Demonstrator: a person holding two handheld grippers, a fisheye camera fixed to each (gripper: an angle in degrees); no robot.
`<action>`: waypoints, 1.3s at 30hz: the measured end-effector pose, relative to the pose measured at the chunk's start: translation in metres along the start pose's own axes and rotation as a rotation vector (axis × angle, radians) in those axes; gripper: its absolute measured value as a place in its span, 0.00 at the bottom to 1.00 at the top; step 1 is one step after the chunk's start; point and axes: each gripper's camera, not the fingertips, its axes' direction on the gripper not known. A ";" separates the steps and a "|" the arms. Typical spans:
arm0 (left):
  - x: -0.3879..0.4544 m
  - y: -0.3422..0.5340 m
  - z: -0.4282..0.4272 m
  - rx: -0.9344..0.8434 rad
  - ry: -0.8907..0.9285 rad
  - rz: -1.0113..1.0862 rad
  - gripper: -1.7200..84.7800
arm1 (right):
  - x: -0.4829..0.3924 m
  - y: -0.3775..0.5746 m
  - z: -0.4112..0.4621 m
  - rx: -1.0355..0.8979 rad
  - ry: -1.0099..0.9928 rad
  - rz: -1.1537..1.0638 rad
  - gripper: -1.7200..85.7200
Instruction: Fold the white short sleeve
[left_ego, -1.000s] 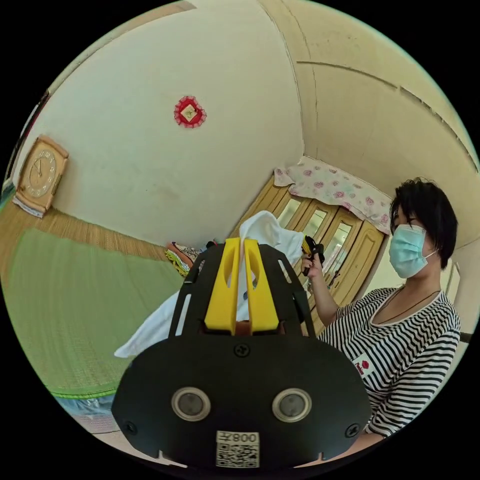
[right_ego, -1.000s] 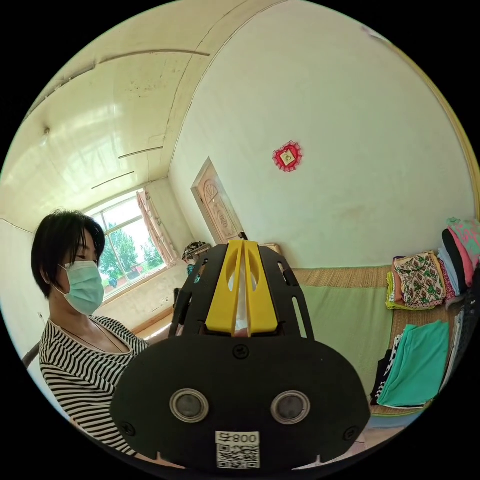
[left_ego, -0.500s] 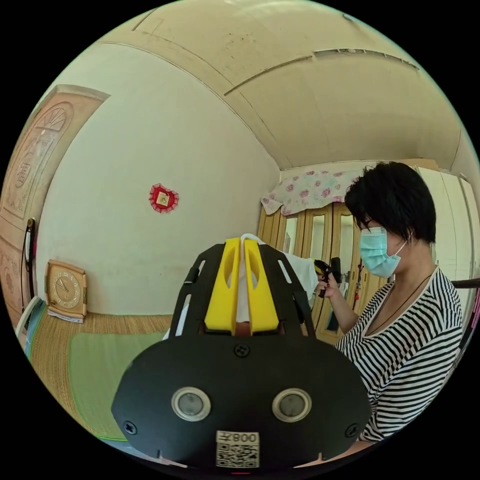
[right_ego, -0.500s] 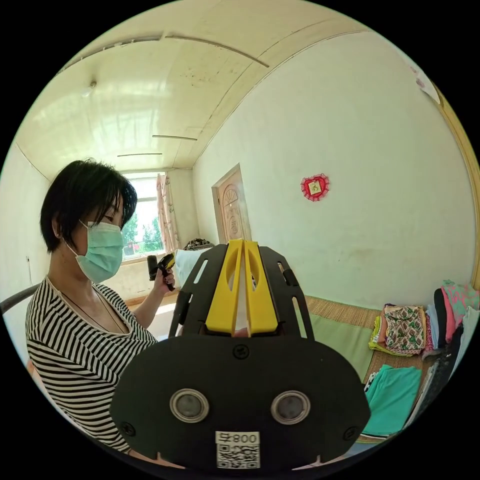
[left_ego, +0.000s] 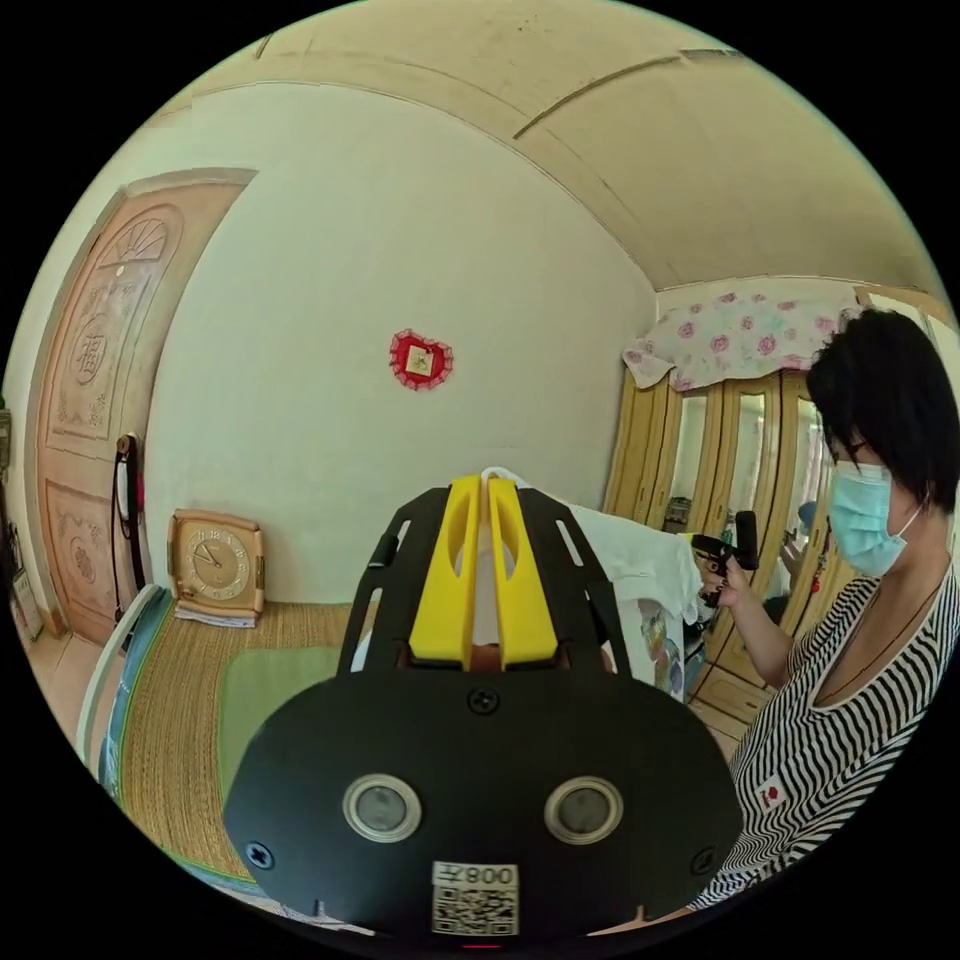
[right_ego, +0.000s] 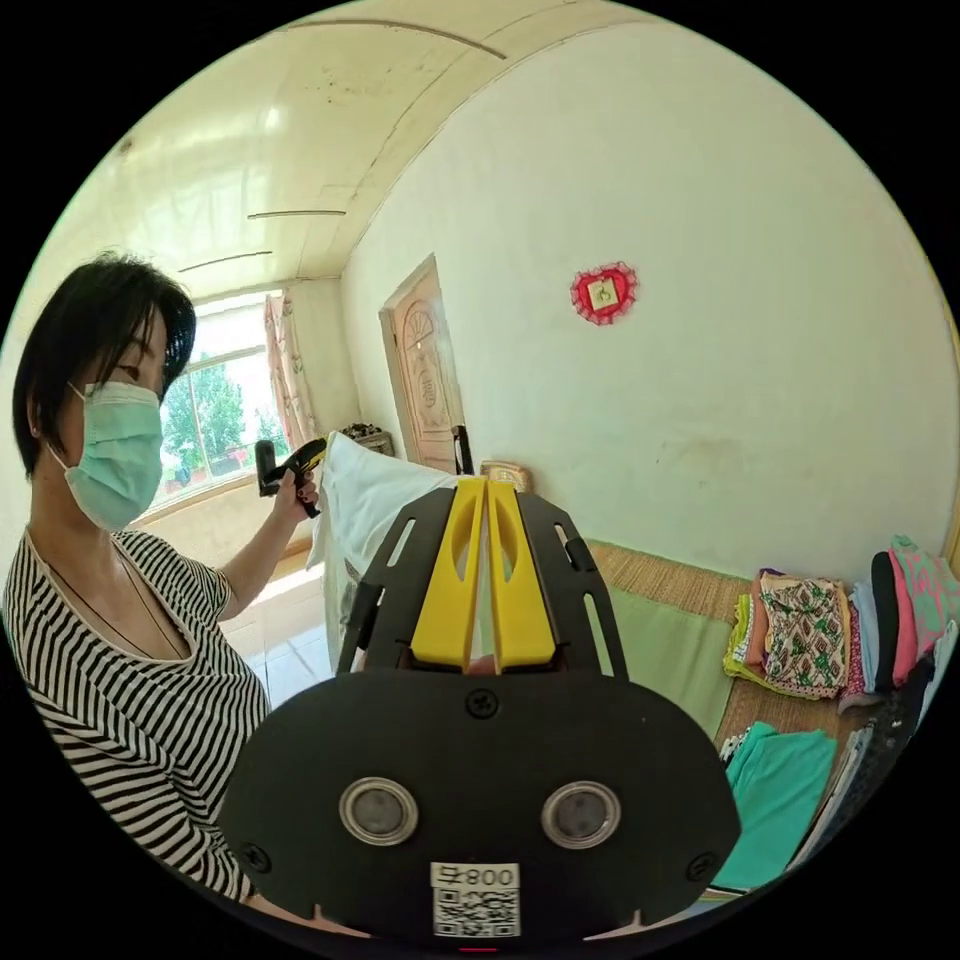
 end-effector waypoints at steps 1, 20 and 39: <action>-0.020 0.002 0.036 -0.060 -0.017 -0.027 0.04 | 0.012 0.001 0.015 -0.016 0.006 0.020 0.02; -0.268 0.303 0.500 -0.857 -0.053 -0.596 0.11 | 0.316 0.228 0.435 -0.718 0.125 0.543 0.08; -0.246 0.386 0.606 -0.822 -0.013 -0.652 0.12 | 0.244 0.313 0.599 -1.021 0.416 0.095 0.09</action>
